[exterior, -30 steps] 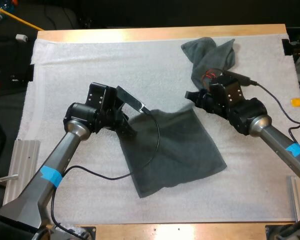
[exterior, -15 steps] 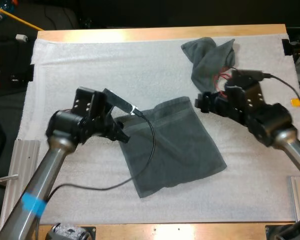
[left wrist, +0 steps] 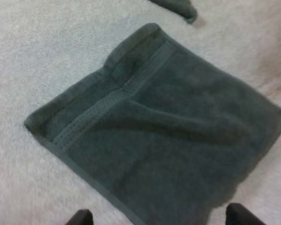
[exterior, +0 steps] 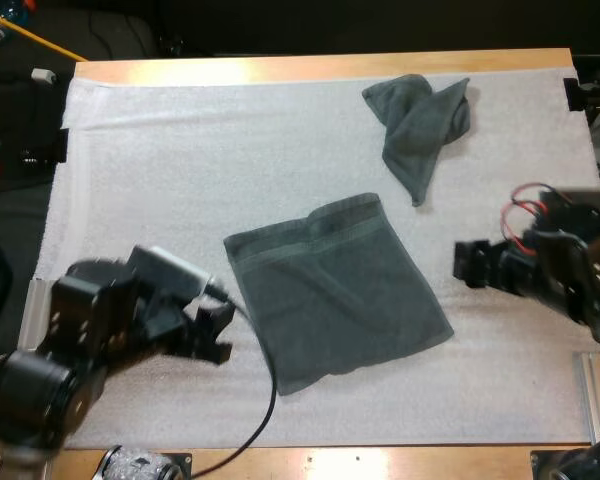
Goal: Pick towel from pile, fold and stack
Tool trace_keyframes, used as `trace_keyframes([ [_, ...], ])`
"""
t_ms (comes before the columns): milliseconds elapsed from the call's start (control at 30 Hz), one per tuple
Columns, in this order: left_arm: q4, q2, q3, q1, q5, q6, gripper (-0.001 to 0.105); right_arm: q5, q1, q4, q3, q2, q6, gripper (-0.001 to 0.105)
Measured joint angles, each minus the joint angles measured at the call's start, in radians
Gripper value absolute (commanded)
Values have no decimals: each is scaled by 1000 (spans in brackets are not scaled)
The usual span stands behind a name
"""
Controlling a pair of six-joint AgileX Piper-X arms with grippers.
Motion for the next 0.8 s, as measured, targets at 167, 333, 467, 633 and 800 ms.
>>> trace_keyframes([
  [167,82,-114,0,0,23,-60,55,-7,0,119,9,-72,4,71],
  [333,127,-187,-1,0,38,-91,55,-43,0,156,84,-116,20,71],
  [467,148,-210,12,0,44,-100,55,-56,0,128,202,-120,22,71],
  [633,148,-211,56,0,66,-105,55,-116,0,-14,365,-78,68,71],
  [800,148,-211,74,0,103,-107,55,-145,0,-189,465,47,112,71],
])
